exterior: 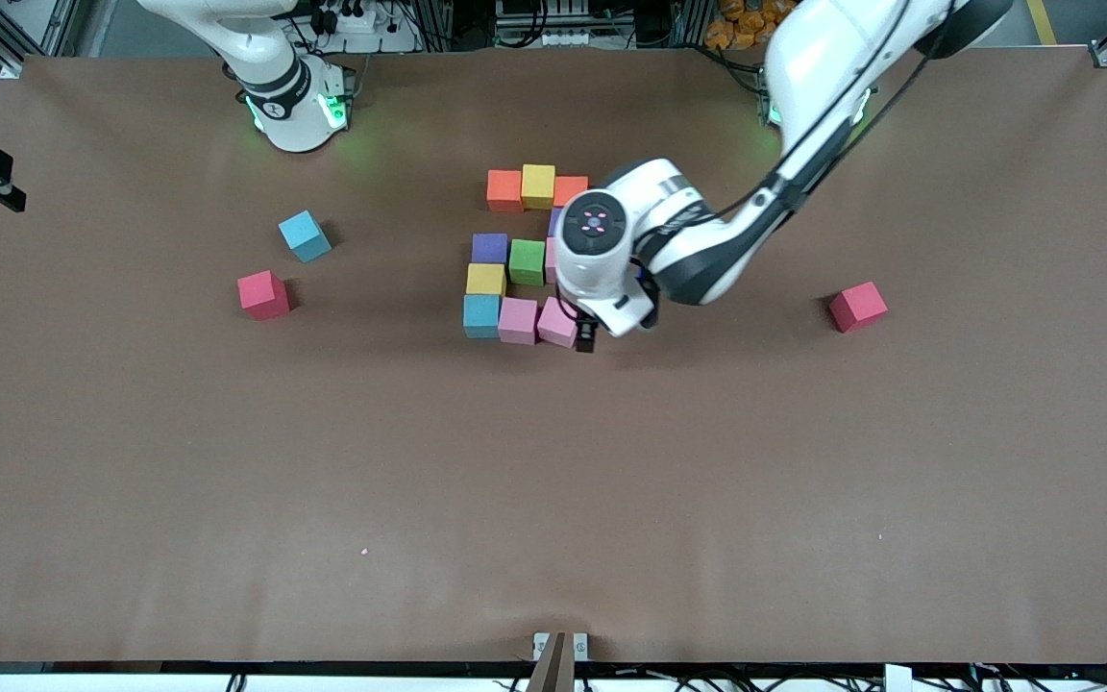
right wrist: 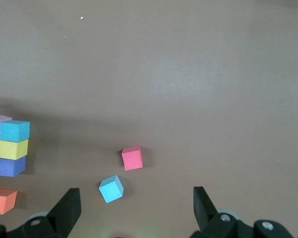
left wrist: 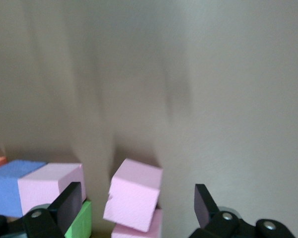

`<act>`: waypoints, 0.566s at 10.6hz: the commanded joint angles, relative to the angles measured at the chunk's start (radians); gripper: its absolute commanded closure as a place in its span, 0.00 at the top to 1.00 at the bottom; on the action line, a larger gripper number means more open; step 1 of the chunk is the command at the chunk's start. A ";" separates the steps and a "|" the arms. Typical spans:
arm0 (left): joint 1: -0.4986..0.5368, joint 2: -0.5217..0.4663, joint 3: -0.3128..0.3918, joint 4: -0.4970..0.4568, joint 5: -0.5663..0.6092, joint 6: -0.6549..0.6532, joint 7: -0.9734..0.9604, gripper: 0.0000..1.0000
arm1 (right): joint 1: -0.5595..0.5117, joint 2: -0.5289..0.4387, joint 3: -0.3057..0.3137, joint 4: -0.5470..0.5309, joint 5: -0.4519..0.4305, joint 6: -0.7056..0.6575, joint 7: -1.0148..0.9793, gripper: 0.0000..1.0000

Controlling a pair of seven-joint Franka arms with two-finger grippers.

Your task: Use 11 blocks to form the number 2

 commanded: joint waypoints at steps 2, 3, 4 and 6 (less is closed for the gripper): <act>0.129 -0.091 -0.018 -0.018 -0.012 -0.047 0.170 1.00 | -0.011 -0.006 0.006 0.014 -0.003 -0.013 0.000 1.00; 0.160 -0.111 -0.016 -0.016 -0.003 -0.062 0.214 1.00 | -0.011 -0.006 0.009 0.014 -0.002 -0.013 0.000 1.00; 0.192 -0.131 -0.016 -0.014 -0.005 -0.077 0.283 1.00 | -0.009 -0.003 0.010 0.014 -0.001 -0.013 0.000 1.00; 0.267 -0.158 -0.019 -0.013 -0.005 -0.115 0.445 1.00 | -0.011 -0.006 0.009 0.014 -0.002 -0.013 0.000 1.00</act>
